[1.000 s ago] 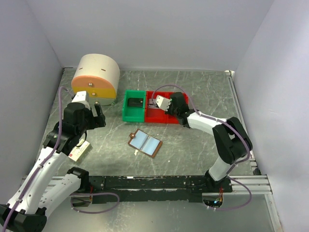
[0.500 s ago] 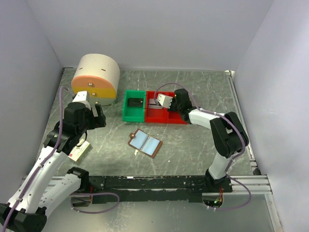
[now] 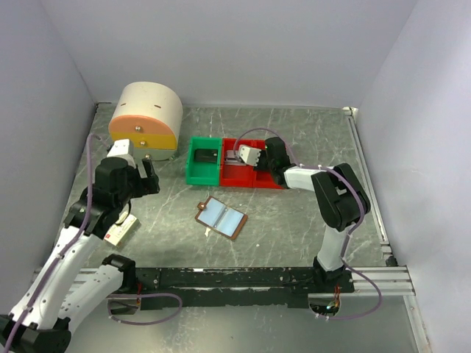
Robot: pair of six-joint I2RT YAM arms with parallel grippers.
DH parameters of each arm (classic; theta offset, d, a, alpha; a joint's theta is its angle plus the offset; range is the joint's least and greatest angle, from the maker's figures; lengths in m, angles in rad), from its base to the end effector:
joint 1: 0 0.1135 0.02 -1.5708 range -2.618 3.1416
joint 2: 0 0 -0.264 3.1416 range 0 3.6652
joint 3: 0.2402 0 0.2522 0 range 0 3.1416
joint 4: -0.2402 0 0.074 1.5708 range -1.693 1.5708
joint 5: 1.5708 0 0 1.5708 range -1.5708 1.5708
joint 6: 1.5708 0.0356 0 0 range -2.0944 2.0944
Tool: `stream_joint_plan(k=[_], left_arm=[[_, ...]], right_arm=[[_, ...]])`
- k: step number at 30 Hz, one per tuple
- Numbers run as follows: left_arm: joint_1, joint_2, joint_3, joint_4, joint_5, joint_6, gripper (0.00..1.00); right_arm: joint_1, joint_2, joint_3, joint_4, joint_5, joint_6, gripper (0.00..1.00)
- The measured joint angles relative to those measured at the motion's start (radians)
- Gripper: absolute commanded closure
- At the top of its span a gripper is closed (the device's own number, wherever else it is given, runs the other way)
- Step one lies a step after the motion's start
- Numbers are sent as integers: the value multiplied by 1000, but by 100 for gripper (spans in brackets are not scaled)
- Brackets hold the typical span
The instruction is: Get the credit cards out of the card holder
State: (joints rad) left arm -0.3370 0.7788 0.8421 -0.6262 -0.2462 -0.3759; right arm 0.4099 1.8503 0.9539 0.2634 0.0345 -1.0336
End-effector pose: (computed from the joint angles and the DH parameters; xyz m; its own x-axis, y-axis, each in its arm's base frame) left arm 0.1582 -0.0462 0.3164 -0.5148 -0.1969 -0.8344 -0.0675 0.9796 -0.1895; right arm 0.3499 0.1507 0.1486 0.0426 -0.9177 -0.3951 -0.6569 0.2722 -0.7031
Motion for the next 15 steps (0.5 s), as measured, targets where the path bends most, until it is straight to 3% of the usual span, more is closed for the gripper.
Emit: stream_joint_plan(k=[5, 9, 15], left_arm=[[0, -77, 0, 5, -13, -1, 0], [0, -84, 0, 7, -21, -1, 0], [0, -40, 0, 4, -22, -2, 0]], right_arm=[[-5, 17, 0, 31, 0, 1, 88], [-6, 15, -3, 36, -5, 2, 73], [-7, 5, -8, 17, -32, 6, 69]])
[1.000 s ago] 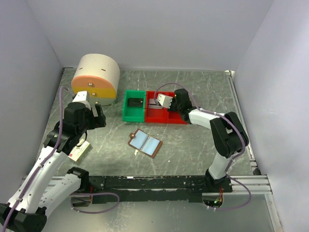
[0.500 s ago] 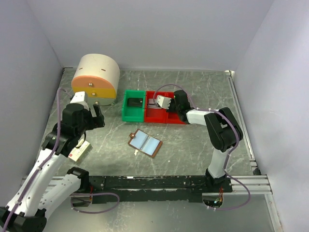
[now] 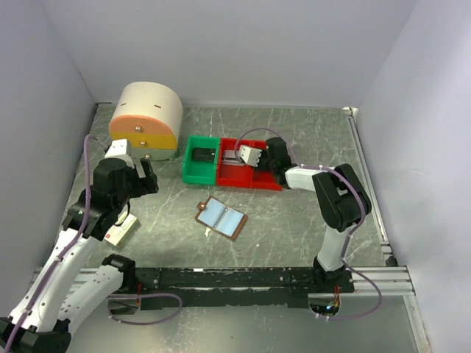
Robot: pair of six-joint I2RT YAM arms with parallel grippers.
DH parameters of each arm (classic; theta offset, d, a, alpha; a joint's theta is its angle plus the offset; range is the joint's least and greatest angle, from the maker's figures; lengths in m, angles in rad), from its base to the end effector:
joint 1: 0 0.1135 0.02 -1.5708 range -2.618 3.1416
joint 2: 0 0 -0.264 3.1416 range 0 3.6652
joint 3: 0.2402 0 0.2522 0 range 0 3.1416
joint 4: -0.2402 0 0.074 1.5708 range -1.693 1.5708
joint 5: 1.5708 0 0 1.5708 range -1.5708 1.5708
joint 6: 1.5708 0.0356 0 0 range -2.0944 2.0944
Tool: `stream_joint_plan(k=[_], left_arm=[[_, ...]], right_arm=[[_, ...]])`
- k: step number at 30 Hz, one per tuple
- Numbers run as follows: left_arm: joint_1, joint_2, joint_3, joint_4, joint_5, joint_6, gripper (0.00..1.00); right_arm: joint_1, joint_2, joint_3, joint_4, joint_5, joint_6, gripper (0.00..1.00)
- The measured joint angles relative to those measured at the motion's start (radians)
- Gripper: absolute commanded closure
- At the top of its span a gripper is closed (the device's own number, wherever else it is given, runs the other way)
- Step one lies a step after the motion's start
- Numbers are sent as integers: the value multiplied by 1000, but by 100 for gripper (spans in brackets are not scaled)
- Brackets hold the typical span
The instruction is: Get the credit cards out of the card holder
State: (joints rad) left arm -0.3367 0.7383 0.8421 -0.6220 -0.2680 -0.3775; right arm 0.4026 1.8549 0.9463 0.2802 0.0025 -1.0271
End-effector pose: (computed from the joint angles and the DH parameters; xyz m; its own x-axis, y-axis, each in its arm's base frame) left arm 0.1506 -0.0427 0.3226 -0.4720 -0.2114 -0.8559 -0.0780 0.9770 -0.1983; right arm 0.3502 0.1490 0.1462 0.0539 -0.9072 -0.4172 -0.6646 0.2792 -0.6931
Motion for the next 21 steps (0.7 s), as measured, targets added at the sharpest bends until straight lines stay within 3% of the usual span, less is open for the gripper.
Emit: stream_joint_plan(k=[8, 21], left_arm=[[0, -2, 0, 0, 0, 0, 0], [0, 4, 0, 0, 2, 1, 1]], right_arm=[[-3, -8, -1, -29, -16, 0, 69], [-11, -50, -14, -91, -56, 28, 58]])
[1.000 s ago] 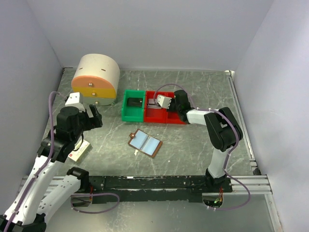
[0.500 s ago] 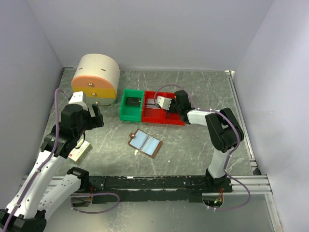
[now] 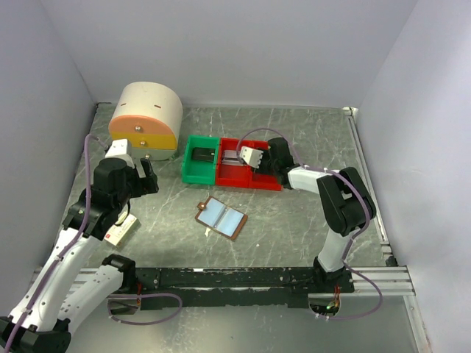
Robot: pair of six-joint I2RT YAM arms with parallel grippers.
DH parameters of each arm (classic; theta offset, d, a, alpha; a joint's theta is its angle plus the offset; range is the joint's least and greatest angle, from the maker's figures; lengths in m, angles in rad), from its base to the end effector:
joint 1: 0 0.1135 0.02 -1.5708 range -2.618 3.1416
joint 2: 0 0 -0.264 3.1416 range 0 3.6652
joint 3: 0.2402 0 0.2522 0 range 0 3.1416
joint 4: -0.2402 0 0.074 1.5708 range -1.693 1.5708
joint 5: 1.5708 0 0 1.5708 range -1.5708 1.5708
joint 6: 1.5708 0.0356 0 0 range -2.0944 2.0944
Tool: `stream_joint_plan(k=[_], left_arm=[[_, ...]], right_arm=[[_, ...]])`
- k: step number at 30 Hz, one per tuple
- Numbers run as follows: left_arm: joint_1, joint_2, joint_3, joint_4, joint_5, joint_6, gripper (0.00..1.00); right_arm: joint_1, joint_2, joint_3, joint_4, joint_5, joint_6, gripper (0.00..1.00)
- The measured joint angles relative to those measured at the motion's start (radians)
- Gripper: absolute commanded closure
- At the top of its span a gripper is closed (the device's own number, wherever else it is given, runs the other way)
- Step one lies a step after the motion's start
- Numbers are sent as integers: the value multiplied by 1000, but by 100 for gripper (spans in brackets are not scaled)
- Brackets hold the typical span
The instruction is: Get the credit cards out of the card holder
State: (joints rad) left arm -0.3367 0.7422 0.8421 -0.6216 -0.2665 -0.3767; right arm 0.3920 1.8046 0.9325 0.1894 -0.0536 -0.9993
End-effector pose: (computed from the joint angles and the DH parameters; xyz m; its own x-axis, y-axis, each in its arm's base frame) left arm 0.1514 -0.0431 0.3221 -0.4754 -0.2096 -0.8545 -0.0770 0.9774 -0.1969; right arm 0.3409 0.1430 0.1522 0.0378 -0.8932 -0.4481 -0.7175 0.2878 -0.6343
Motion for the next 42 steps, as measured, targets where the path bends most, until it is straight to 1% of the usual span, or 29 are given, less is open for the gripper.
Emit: stream_joint_plan(k=[7, 10, 12, 15, 18, 19, 21, 23, 26, 30, 32, 35, 38, 42], left_arm=[[0, 6, 0, 0, 1, 0, 1], [0, 8, 0, 0, 5, 1, 1], [0, 9, 0, 1, 7, 2, 1], [0, 11, 0, 1, 8, 3, 1], [0, 12, 0, 1, 8, 3, 1], [0, 13, 0, 1, 8, 3, 1], [0, 14, 0, 1, 8, 3, 1], [0, 16, 0, 1, 9, 3, 2], [0, 22, 0, 2, 13, 3, 1], [0, 27, 0, 3, 30, 3, 1], [0, 31, 0, 4, 39, 7, 1], [0, 46, 0, 5, 54, 22, 1], [0, 68, 0, 8, 77, 34, 1], [1, 110, 0, 18, 133, 39, 2]], right_arm=[[0, -9, 0, -1, -3, 47, 57], [0, -27, -4, 5, -2, 91, 57], [0, -60, -9, 14, 4, 158, 64], [0, -103, 31, -5, 21, 336, 66], [0, -110, 135, -79, 45, 585, 75], [0, -110, 175, -117, 58, 697, 77], [0, -110, 218, -183, 71, 859, 78], [0, -112, 224, -239, 77, 1006, 78], [7, -131, 166, -291, 87, 1168, 77], [19, -186, 89, -356, 100, 1298, 73], [27, -239, 59, -363, 105, 1349, 70], [47, -353, 0, -347, 106, 1425, 66], [77, -451, -75, -288, 90, 1509, 63], [169, -520, -192, -206, 82, 1615, 62]])
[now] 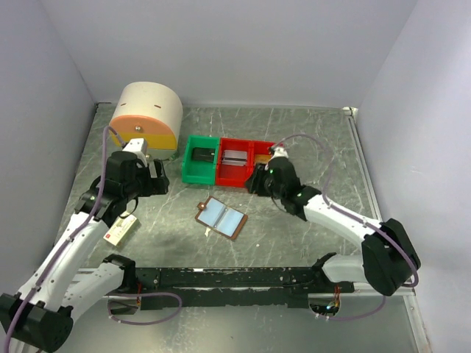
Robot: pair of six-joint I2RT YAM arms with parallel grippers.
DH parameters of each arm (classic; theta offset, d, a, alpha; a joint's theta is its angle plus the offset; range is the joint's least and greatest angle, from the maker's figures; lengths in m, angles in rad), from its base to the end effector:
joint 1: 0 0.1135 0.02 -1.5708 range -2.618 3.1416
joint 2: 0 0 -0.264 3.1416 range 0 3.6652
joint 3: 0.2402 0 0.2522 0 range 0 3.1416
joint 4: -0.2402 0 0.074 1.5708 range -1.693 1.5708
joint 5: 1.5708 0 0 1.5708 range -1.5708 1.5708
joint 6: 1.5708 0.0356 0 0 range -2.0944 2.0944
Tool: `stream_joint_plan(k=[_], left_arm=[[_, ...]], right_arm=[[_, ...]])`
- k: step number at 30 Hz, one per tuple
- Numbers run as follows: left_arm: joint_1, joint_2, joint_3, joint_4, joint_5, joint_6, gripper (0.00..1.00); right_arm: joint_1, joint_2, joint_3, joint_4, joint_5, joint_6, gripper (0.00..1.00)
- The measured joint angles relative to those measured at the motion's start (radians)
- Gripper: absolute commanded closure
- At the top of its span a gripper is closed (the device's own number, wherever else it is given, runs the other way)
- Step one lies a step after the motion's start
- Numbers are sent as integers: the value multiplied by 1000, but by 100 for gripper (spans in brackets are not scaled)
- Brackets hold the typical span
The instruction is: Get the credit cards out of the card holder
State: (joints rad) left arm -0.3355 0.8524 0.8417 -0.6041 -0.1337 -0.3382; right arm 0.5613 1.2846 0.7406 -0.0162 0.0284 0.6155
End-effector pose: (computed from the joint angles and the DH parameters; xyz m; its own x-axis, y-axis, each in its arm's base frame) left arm 0.1726 -0.0551 0.3066 -0.5879 -0.1432 -0.7961 0.0301 0.9796 -0.1985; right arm 0.2367 0.1476 0.2331 -0.6627 0.2651 -0.7004 -0.1581 0.8647 0.4768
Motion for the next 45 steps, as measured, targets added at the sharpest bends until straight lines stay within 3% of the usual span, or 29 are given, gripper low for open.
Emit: stream_joint_plan(k=[8, 16, 22, 32, 36, 45], left_arm=[[-21, 95, -158, 180, 281, -156, 6], [-156, 265, -196, 343, 392, -203, 15], [-248, 371, -196, 419, 407, -209, 16], [-282, 517, -196, 456, 385, -171, 23], [-295, 558, -196, 476, 375, -167, 31], [-324, 571, -196, 484, 325, -167, 58]], right_arm=[[234, -13, -158, 124, -11, 163, 61], [332, 19, -231, 274, -13, 290, 67], [361, 93, -237, 263, 36, 389, 67], [364, 102, -259, 204, 128, 493, 65], [364, 138, -258, 218, 129, 512, 65], [364, 146, -249, 221, 131, 516, 62]])
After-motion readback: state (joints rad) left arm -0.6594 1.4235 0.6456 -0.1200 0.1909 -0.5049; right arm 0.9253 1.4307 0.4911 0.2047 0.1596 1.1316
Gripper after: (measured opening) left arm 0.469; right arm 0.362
